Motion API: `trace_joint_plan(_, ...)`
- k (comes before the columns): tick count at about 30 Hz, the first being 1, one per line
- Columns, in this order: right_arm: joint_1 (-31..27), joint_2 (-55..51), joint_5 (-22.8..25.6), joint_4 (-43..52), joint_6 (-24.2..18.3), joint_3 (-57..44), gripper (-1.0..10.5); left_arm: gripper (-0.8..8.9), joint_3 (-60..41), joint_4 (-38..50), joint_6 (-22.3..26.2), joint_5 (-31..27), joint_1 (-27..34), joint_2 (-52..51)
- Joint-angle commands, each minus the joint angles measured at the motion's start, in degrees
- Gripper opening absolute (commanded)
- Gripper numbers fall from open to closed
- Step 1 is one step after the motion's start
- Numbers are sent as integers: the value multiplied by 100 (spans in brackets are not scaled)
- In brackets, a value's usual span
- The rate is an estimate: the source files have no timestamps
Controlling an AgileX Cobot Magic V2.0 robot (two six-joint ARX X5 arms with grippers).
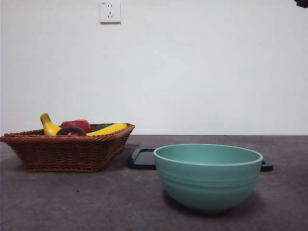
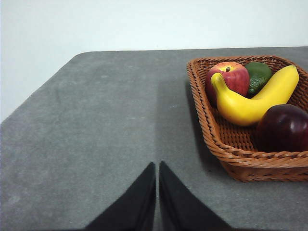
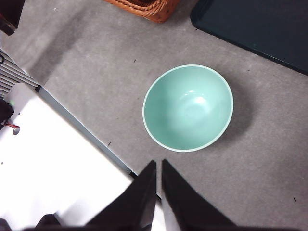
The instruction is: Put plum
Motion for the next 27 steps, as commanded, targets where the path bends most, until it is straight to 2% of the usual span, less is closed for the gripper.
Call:
trace_joint_plan(1, 42, 31, -2, 59, -13, 81, 8, 10, -118, 2, -35, -26, 11, -15)
trace_joint_plan(22, -39, -57, 0, 55, -15, 81, 8, 10, -118, 2, -37, -26, 11, -15)
trace_joint_plan(25, -319, -236, 4, 57, -426, 81, 8, 10, -118, 2, -37, -26, 11, -15)
trace_joint_plan(27, -713, -431, 107, 162, -645, 50, 8, 10, -118, 2, -37, -26, 11, -15)
